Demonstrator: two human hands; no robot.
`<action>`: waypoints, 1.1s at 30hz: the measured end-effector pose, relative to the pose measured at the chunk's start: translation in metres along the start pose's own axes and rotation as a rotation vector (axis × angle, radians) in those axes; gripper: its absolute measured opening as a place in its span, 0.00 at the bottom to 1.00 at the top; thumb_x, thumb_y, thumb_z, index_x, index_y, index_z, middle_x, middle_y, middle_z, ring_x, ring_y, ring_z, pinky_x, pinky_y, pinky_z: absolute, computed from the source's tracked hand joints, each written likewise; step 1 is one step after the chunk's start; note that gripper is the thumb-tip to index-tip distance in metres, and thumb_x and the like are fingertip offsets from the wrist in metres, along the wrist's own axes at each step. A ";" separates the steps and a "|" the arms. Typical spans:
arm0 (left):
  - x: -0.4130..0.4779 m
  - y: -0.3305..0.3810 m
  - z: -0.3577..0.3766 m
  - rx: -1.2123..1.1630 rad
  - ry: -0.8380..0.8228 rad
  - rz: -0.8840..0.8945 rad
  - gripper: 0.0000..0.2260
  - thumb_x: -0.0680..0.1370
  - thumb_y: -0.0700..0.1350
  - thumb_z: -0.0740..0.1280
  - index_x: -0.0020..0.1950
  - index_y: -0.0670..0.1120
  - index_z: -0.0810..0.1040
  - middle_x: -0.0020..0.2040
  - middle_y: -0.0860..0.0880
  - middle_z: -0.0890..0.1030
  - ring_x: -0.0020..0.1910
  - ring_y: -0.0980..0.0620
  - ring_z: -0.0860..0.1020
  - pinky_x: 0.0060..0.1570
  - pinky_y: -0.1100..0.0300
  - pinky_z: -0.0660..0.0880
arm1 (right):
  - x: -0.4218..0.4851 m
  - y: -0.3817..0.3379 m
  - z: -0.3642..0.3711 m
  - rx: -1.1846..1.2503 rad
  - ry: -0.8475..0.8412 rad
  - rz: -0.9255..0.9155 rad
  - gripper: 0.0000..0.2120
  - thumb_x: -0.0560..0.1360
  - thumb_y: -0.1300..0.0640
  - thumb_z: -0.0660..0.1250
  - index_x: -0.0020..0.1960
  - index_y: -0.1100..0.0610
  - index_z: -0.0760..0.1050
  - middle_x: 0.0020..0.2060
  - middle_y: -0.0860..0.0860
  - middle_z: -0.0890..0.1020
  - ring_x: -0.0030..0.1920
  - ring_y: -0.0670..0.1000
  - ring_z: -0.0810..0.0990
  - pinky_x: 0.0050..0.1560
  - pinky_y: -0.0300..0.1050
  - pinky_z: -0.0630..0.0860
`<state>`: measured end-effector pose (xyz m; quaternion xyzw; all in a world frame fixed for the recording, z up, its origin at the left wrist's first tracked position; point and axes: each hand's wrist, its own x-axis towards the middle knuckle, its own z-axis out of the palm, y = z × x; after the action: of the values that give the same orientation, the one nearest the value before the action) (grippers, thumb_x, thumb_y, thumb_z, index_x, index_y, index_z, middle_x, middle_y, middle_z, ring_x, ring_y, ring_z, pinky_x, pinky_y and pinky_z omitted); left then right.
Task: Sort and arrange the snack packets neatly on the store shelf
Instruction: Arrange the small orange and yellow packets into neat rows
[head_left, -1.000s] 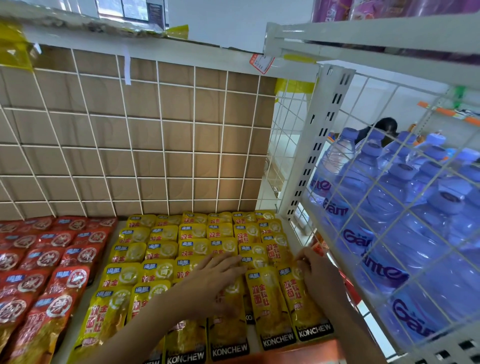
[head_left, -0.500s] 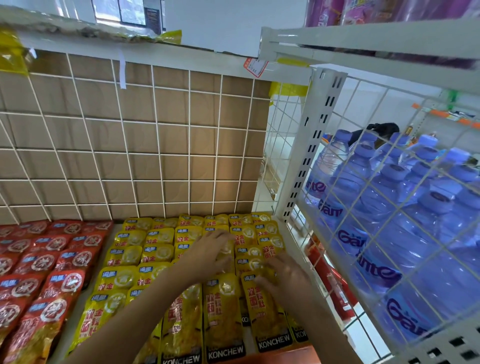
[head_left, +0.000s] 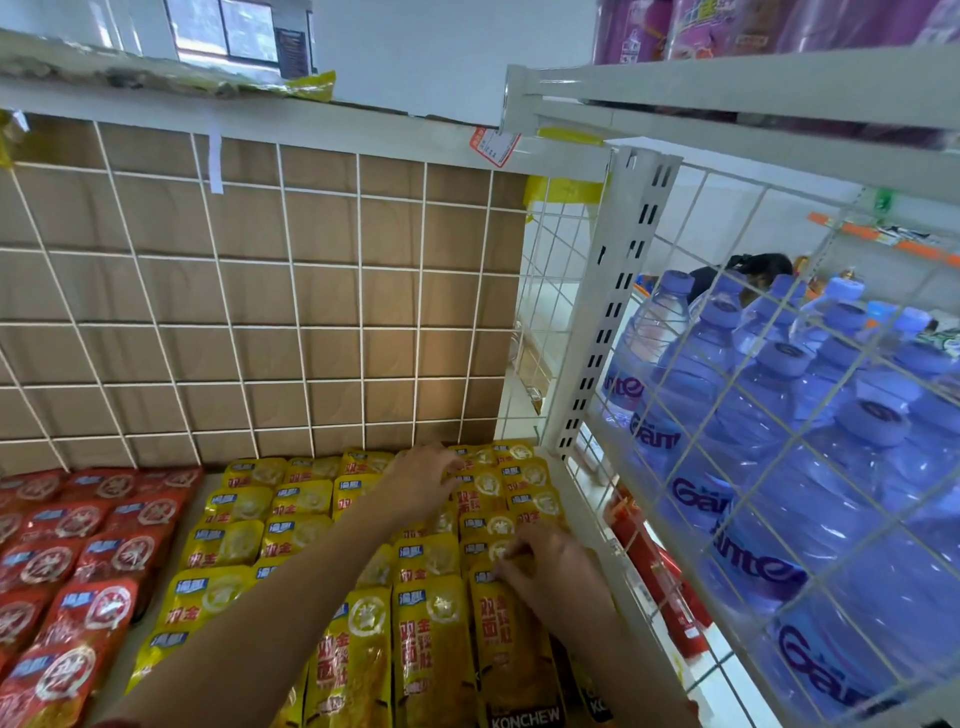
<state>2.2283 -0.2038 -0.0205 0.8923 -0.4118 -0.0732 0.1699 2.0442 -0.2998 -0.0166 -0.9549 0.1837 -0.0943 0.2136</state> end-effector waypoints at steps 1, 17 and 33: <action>0.004 -0.001 0.000 -0.016 -0.001 -0.004 0.14 0.79 0.49 0.61 0.65 0.49 0.73 0.62 0.49 0.75 0.63 0.50 0.71 0.62 0.55 0.67 | 0.003 0.000 -0.001 0.002 0.018 0.009 0.08 0.74 0.45 0.65 0.47 0.48 0.73 0.45 0.43 0.75 0.44 0.43 0.73 0.44 0.39 0.69; 0.038 -0.015 0.005 -0.230 -0.130 -0.026 0.08 0.75 0.46 0.69 0.52 0.44 0.79 0.53 0.46 0.80 0.54 0.48 0.76 0.50 0.58 0.70 | 0.072 0.004 0.003 -0.077 -0.130 0.074 0.07 0.76 0.54 0.63 0.52 0.53 0.77 0.53 0.50 0.77 0.53 0.51 0.76 0.49 0.42 0.68; 0.042 -0.020 0.007 -0.301 -0.114 0.029 0.06 0.76 0.45 0.68 0.50 0.44 0.79 0.45 0.51 0.76 0.48 0.53 0.74 0.48 0.61 0.69 | 0.092 -0.004 0.003 -0.129 -0.109 0.089 0.09 0.77 0.55 0.60 0.52 0.56 0.76 0.51 0.52 0.79 0.52 0.52 0.77 0.48 0.43 0.70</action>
<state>2.2679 -0.2249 -0.0344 0.8451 -0.4180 -0.1821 0.2793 2.1305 -0.3317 -0.0079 -0.9612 0.2198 -0.0206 0.1653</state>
